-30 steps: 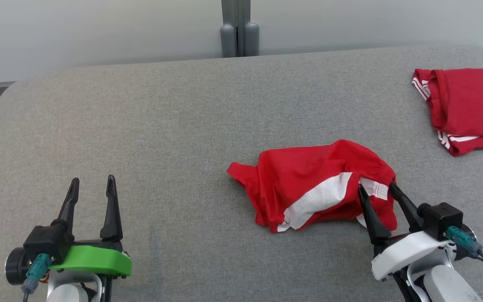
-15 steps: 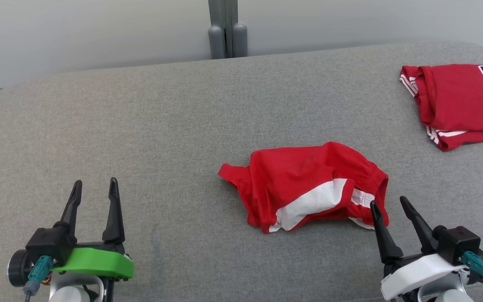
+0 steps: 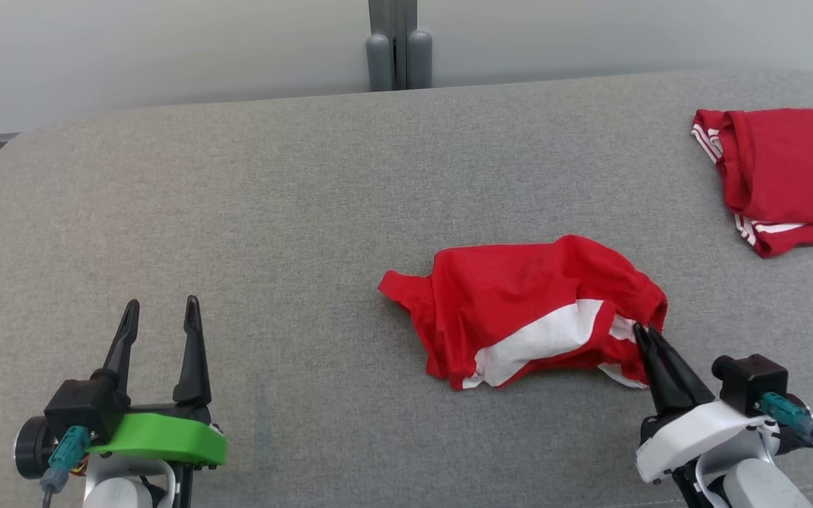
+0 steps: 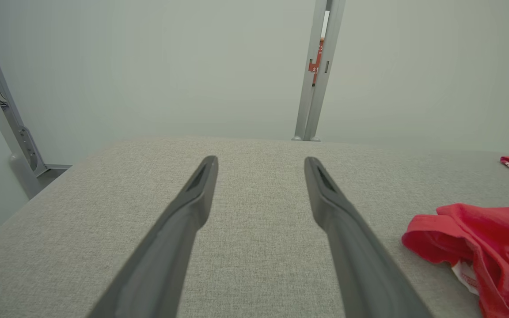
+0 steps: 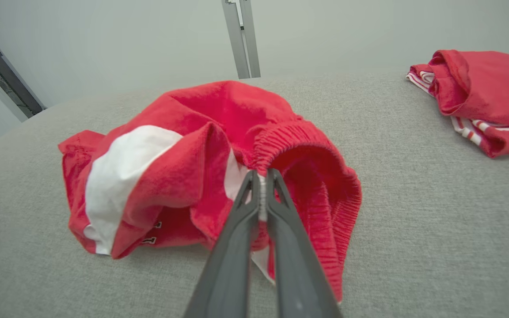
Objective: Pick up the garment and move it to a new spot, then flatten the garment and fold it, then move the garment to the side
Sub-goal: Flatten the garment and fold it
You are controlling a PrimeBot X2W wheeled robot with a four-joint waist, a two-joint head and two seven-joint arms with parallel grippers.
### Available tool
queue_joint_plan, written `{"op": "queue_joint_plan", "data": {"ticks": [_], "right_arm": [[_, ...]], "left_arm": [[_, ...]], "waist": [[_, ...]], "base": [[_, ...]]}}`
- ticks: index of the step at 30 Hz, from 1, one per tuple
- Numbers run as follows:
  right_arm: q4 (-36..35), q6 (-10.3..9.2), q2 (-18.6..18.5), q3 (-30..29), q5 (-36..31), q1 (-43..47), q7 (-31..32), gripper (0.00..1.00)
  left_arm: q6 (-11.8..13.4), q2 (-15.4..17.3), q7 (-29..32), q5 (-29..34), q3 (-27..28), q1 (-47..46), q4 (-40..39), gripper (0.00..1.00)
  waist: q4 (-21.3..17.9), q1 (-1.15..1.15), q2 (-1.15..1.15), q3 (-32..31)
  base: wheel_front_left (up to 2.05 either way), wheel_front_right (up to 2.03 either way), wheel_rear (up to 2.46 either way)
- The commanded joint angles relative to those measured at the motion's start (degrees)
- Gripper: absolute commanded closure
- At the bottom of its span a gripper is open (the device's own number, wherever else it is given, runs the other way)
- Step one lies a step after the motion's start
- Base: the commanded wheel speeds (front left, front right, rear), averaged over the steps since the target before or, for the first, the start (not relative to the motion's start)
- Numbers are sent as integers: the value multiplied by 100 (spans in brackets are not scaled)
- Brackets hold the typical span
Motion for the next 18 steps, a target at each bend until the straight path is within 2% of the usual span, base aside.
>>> {"op": "queue_joint_plan", "data": {"ticks": [1, 6, 10, 12, 13, 18], "right_arm": [[-80, -11, -52, -94, 14, -28, -57, 100], [-845, -11, -19, -655, 203, 536, -93, 100], [-1232, -11, 32, -820, 408, 996, 113, 100], [-1362, -12, 0, -926, 387, 1107, 128, 25], [-1432, -11, 37, -965, 385, 1150, 113, 0], [-1883, -11, 149, -1218, 194, 1195, -11, 0]], "left_arm": [[-20, 29, 0, -42, 14, 12, -3, 0], [-20, 5, 0, -45, -3, 55, -13, 0], [-20, 1, 0, -62, -1, 66, -8, 0], [-20, 3, 0, -64, -13, 68, 10, 0], [-20, 4, 0, -63, -9, 65, 17, 0], [-20, 15, 0, -54, -18, 19, 31, 0]], "waist": [[-25, 0, 0, -7], [-116, 0, 0, -8], [-211, 0, 0, 18], [-255, 0, 0, 18], [-277, 0, 0, 16], [-348, 0, 0, -13]], "base": [[0, 0, 0], [0, 0, 0], [0, 0, 0], [0, 0, 0], [0, 0, 0], [0, 0, 0]]}}
